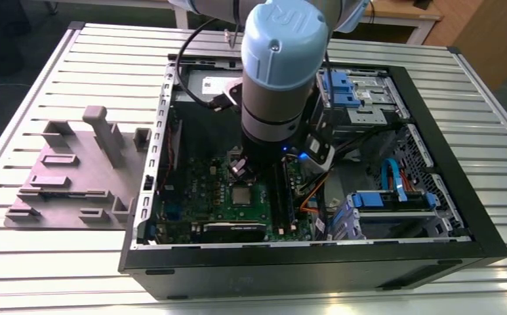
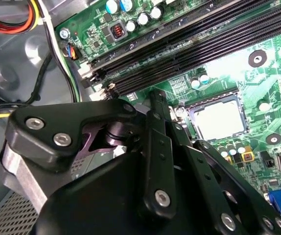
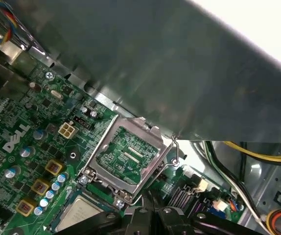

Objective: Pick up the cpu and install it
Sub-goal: 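Close the cpu cover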

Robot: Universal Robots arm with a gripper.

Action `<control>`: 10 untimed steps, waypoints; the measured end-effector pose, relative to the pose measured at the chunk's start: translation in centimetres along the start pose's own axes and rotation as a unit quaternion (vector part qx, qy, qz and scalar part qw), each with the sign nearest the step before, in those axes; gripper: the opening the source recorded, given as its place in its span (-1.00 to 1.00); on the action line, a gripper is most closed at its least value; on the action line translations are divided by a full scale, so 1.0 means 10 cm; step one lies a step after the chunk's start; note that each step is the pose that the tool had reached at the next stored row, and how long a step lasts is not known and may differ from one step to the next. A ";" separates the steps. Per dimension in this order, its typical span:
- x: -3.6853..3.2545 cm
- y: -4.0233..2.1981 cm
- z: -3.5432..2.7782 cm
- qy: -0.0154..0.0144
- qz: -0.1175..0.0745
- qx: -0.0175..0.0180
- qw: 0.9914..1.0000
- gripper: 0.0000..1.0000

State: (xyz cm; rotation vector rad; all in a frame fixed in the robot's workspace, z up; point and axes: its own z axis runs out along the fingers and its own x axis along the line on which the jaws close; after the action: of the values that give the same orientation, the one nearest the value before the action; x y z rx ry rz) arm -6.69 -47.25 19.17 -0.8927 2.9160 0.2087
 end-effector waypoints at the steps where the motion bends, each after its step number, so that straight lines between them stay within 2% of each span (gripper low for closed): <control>1: 0.001 -0.001 0.007 0.000 0.000 0.000 1.000 -0.80; 6: 0.000 0.001 0.009 -0.001 0.000 0.000 1.000 -0.80; 7: -0.005 0.005 -0.010 -0.001 0.000 -0.001 1.000 -0.80; 10: -0.019 0.018 -0.147 0.000 0.000 0.000 1.000 -0.80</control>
State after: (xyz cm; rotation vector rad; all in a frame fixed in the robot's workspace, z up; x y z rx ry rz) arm -6.69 -47.23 20.67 -0.8923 2.9154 0.2101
